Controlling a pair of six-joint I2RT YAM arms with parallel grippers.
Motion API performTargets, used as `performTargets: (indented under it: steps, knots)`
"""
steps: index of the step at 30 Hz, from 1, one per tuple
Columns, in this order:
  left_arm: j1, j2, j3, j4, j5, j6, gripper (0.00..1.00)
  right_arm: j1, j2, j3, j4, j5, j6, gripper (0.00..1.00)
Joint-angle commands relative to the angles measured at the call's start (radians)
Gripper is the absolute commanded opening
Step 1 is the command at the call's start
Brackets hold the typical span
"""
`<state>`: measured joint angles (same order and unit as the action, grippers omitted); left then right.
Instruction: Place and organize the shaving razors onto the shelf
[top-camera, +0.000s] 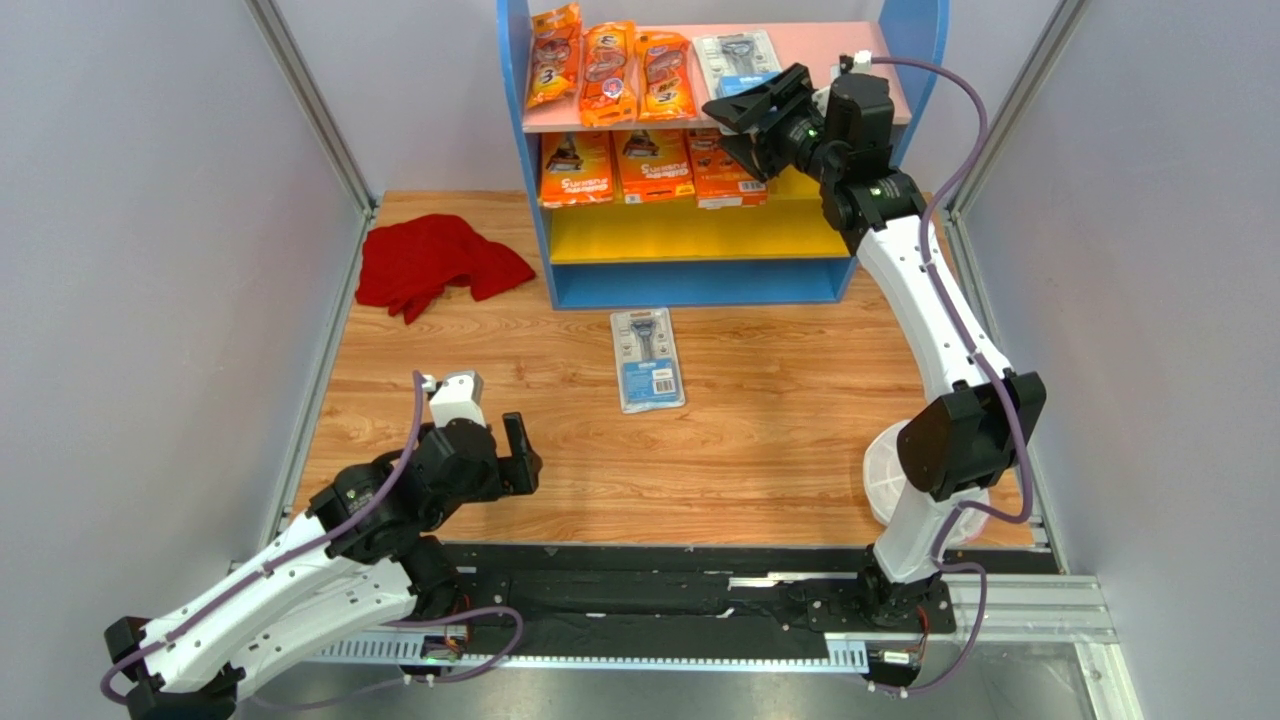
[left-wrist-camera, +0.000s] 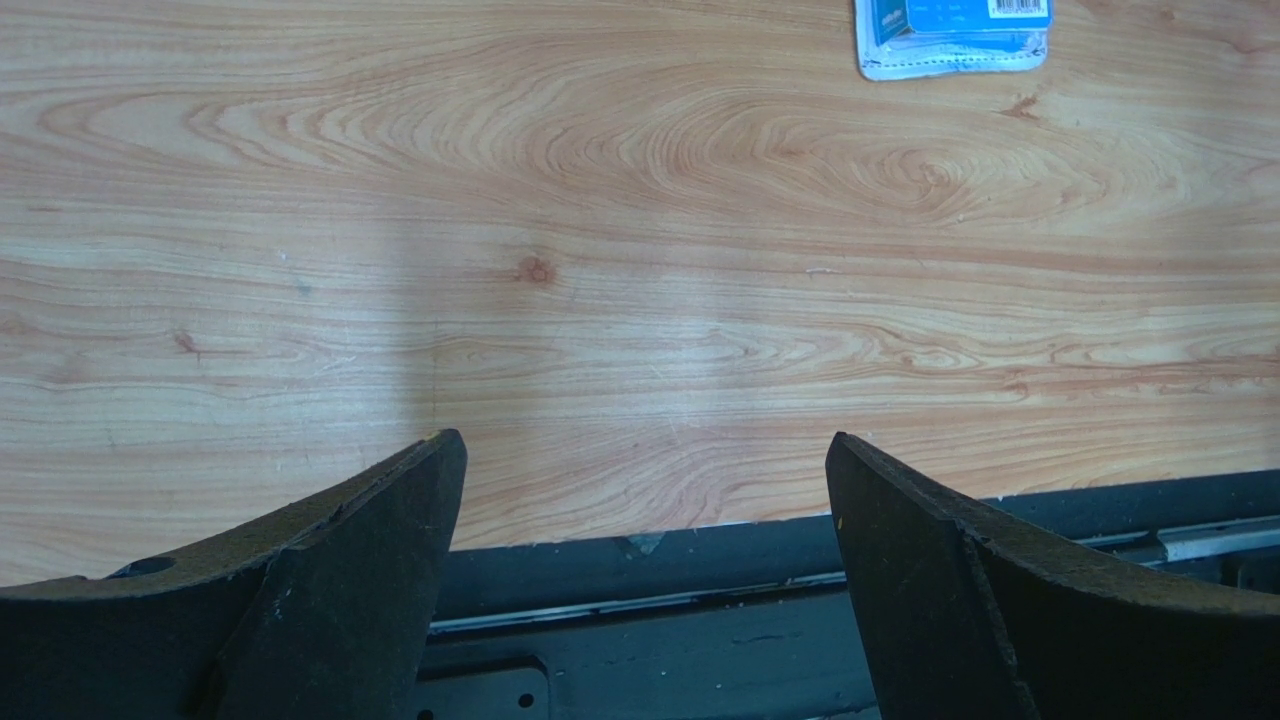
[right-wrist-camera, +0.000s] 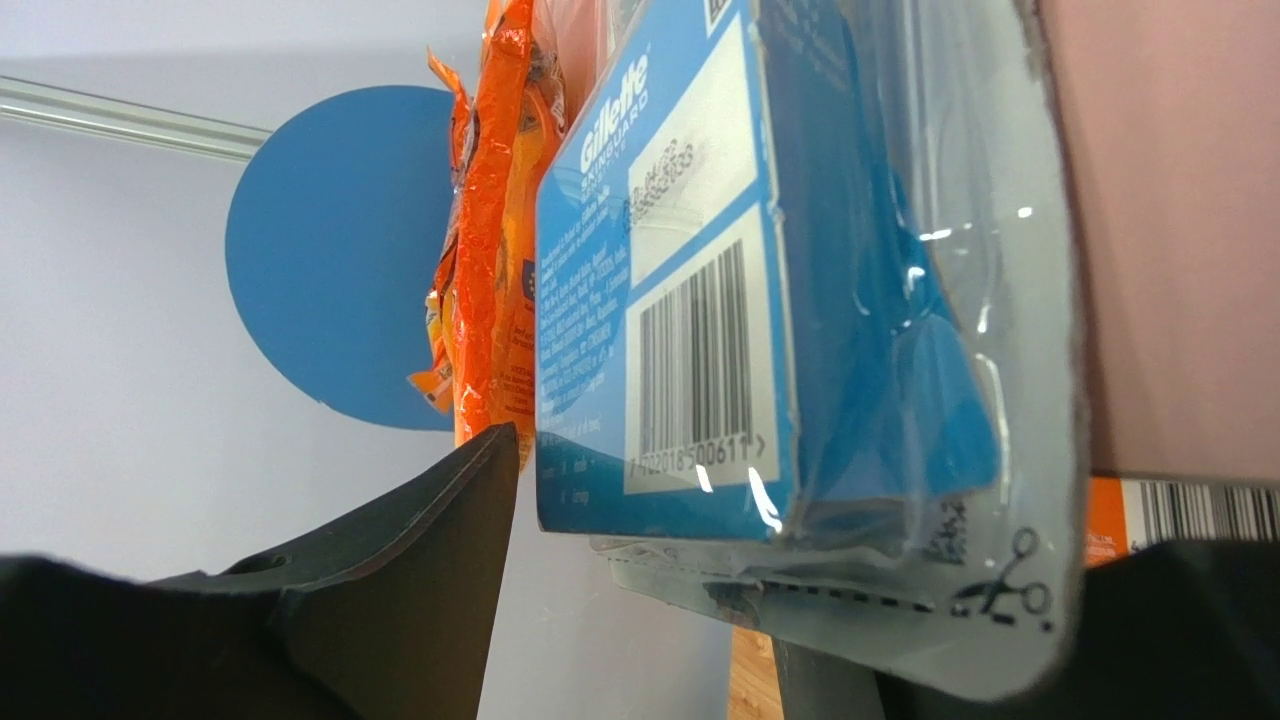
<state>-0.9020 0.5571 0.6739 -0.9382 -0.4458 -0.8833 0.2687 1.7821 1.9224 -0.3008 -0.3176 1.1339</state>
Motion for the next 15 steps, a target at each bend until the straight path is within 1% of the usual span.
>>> performTargets:
  steps: [1, 10, 15]
  knots:
    - [-0.002, -0.005, -0.002, 0.024, 0.004, 0.021, 0.99, 0.01, 0.02, 0.052, 0.04, -0.04, 0.021, 0.61]
    - [-0.002, -0.005, -0.004, 0.024, 0.007, 0.02, 0.99, 0.029, 0.057, 0.084, 0.072, -0.044, 0.046, 0.61]
    - [-0.002, -0.008, -0.004, 0.024, 0.009, 0.018, 0.99, 0.029, 0.01, 0.011, 0.089, -0.034, 0.03, 0.61]
